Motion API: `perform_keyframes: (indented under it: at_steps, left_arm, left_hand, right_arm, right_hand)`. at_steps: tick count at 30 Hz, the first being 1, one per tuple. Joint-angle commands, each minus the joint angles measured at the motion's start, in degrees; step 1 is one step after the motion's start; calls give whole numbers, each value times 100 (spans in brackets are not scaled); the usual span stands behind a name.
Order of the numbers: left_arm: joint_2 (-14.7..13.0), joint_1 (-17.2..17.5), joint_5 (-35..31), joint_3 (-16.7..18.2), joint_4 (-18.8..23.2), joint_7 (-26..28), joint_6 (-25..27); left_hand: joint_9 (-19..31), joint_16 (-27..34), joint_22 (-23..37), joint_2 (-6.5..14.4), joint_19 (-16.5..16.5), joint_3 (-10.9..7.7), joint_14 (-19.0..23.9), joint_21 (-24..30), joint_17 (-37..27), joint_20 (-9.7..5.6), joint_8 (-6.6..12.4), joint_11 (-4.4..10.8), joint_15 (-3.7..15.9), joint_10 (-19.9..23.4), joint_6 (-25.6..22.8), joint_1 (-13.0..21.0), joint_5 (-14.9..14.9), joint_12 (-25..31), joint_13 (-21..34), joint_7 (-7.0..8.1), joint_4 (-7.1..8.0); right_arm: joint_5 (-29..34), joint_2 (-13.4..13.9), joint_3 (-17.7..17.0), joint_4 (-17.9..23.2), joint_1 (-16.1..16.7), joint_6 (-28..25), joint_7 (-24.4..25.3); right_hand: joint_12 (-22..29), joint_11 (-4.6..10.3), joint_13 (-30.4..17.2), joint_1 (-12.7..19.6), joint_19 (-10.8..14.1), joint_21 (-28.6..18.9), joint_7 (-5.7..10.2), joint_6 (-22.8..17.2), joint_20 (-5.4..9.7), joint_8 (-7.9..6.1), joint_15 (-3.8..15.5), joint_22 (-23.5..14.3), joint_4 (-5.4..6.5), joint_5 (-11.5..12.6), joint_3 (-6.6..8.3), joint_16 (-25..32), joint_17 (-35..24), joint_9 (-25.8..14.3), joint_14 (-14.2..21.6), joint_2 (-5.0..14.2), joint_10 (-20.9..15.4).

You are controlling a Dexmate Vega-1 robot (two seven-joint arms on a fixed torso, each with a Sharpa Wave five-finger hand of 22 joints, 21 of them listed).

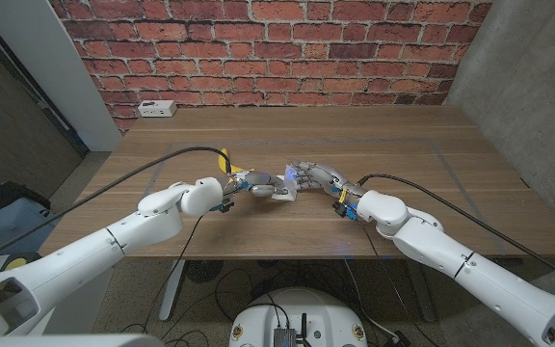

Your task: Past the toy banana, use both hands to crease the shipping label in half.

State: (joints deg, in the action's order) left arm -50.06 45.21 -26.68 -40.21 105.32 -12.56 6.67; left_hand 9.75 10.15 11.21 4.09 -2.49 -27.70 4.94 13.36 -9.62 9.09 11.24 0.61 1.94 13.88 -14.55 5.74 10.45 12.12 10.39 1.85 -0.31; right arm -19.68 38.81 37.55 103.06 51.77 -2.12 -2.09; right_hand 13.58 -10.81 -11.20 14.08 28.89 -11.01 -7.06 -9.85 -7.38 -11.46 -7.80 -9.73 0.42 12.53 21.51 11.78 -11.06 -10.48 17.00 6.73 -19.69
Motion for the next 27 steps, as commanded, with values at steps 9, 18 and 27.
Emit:
perform_keyframes:
  at_steps: [9, 18, 27]
  left_arm:
    - [1, -16, 66, -48, -64, -108, 103]
    - [85, -193, 33, -234, -174, -396, 120]
    - [18, -105, 193, -141, -105, -284, 45]
  left_hand:
    - [12, 77, -7, -51, -174, 81, 380, 57, -7, -19, 36, 8, 82, 412, -399, -167, 69, 78, 7, -341, 135]
    - [6, 105, -13, -82, -453, 156, 1005, 107, 9, -240, 90, -179, 61, 1036, -1127, -262, 86, 166, -4, -540, 238]
    - [8, 33, -16, -125, -350, 206, 979, 43, 8, -268, 9, -155, 33, 1061, -1131, -305, 85, 110, -6, -527, 278]
  right_arm:
    - [251, 50, 179, 11, -325, -145, -588]
    - [312, 20, 208, 12, -385, -139, -625]
    - [372, -48, 271, -95, -511, -44, -760]
  right_hand:
    - [167, 1, -10, -123, 253, -80, -214, -423, -23, -91, -29, -20, 94, 76, 11, 134, 1, -12, 583, 16, -742]
    - [258, -121, -11, -175, 489, -120, -294, -738, -29, -108, -117, -22, 136, 76, 22, 195, -7, -11, 1071, 18, -1247]
    - [257, -162, -11, -181, 553, -118, -324, -833, -55, -101, -171, -25, 143, 76, 36, 164, -7, -14, 1162, 18, -1357]
